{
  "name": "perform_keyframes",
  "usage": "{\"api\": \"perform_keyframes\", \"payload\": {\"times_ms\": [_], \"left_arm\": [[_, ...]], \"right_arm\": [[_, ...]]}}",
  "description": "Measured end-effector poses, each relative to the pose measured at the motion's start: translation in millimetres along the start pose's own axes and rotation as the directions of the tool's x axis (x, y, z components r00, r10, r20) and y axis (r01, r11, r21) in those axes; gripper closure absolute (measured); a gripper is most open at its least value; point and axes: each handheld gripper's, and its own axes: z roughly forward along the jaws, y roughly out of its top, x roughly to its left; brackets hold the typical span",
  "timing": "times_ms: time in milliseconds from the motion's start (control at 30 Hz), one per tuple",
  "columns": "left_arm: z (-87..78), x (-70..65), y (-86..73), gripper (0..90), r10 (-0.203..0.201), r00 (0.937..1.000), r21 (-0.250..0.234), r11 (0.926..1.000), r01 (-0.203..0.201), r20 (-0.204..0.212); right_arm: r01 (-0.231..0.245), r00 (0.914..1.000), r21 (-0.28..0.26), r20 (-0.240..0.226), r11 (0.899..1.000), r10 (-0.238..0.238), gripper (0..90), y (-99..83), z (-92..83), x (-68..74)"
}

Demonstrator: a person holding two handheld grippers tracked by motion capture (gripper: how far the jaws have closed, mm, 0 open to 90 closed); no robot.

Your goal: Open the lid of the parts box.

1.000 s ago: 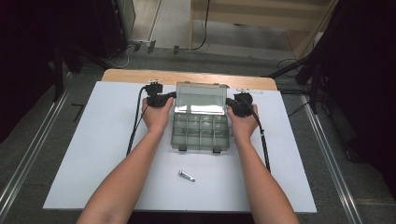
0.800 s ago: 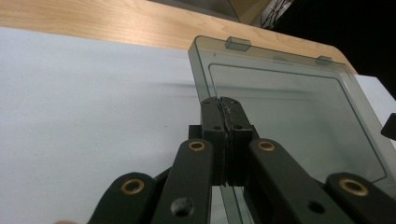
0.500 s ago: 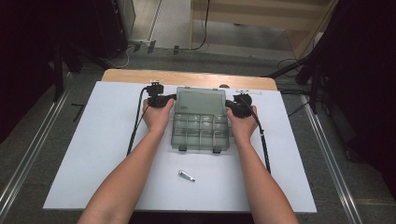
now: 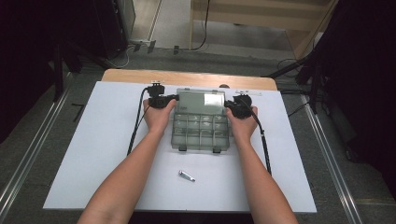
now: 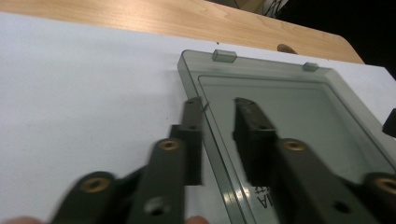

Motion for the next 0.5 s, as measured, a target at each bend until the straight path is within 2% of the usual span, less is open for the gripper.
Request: {"api": "perform_keyframes", "payload": {"times_ms": [67,133,267,300,367,400,500], "left_arm": [[-3.2,-3.3,1.1,56.0,0.031,0.9995,-0.006,0.9995,-0.031,0.002],[-7.2,-6.6,2.2,45.1,0.051,0.9987,-0.018,0.9986,-0.051,0.01],[-15.7,-13.4,2.2,31.3,0.098,0.9942,-0.05,0.9942,-0.095,0.044],[-17.7,-15.0,1.5,29.1,0.104,0.9931,-0.057,0.9932,-0.101,0.054],[-21.9,-17.9,-0.6,21.9,0.128,0.9896,-0.069,0.9899,-0.123,0.066],[-24.1,-19.0,-1.8,14.3,0.132,0.9882,-0.075,0.9891,-0.126,0.078],[-31.8,-21.4,-6.7,5.6,0.165,0.9804,-0.11,0.982,-0.153,0.108]], "right_arm": [[-0.001,0.9998,-0.022,-0.021,1.0,0.0,56.2,0.0,-3.8,0.0],[0.013,0.9998,-0.043,-0.017,0.999,-0.014,40.4,0.1,-7.0,1.2],[0.042,0.9984,-0.077,-0.034,0.996,-0.045,17.7,-0.9,-15.2,2.7],[0.042,0.998,-0.083,-0.044,0.996,-0.046,13.4,-1.2,-17.2,2.8],[0.042,0.9968,-0.101,-0.064,0.994,-0.048,10.4,-2.7,-21.7,2.9],[0.043,0.9956,-0.109,-0.078,0.993,-0.052,7.4,-3.5,-23.9,2.7],[0.049,0.9927,-0.125,-0.103,0.991,-0.062,2.4,-6.4,-29.5,3.8]]}}
